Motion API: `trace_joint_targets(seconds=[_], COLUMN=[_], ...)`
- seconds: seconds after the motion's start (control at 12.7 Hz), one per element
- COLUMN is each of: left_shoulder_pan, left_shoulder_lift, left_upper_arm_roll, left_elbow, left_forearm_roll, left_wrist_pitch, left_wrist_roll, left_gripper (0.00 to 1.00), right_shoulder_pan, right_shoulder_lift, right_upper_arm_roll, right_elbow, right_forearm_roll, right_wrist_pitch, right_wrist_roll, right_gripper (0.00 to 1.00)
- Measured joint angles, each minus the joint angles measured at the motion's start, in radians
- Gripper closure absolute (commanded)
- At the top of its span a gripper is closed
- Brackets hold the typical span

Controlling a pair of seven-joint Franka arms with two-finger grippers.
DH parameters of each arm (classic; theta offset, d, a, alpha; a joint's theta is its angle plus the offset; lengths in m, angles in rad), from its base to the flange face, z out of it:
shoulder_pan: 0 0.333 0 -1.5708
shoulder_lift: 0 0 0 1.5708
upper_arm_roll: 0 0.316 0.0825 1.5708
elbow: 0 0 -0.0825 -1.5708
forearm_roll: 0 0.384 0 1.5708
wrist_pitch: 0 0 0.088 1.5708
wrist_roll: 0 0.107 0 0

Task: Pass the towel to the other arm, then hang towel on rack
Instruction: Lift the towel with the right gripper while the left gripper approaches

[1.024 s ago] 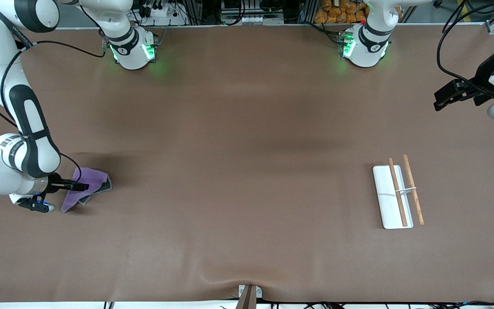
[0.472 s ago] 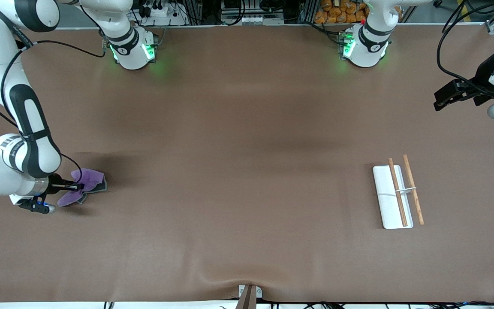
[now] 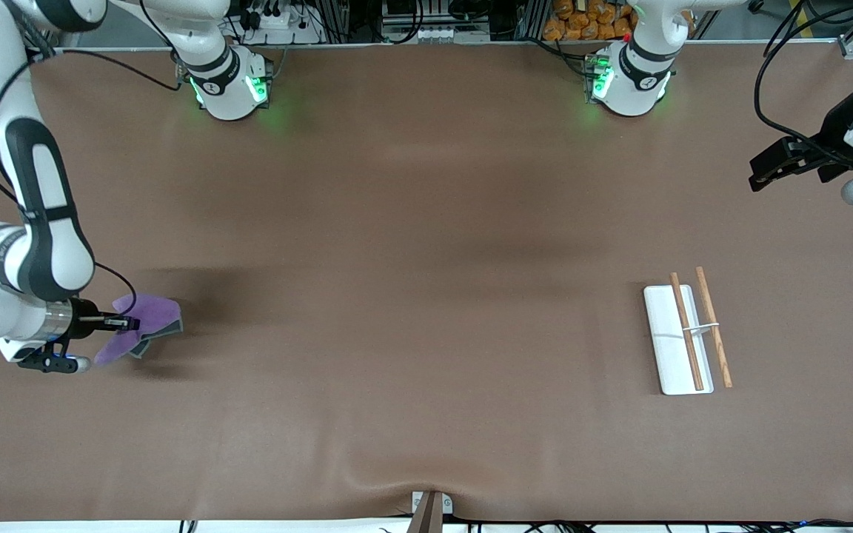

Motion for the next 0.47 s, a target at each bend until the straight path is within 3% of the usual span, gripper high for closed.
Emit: trace_joint_targets(seconds=[0.24,0.47], left_shoulder_pan=[-0.002,-0.015], left_shoulder_lift=[0.001,0.008], left_upper_arm_roll=[-0.002,-0.004], left_elbow=[0.0,0.0], left_forearm_roll=[0.0,-0.003], left_wrist_pitch=[0.001,0.011], left_wrist_roll=[0.0,-0.022], left_gripper=[0.0,0.0], right_shoulder_pan=[0.093,0.203], right_shoulder_lift=[-0.097,-0.132], right_upper_arm_roll=[0.017,0.069], right_elbow=[0.016,0.047], right_forearm_roll=[0.011,0.092], right_wrist_pitch=[-0.104,-0.137], right_wrist_roll=[0.002,0.086], right_gripper=[0.98,0.97])
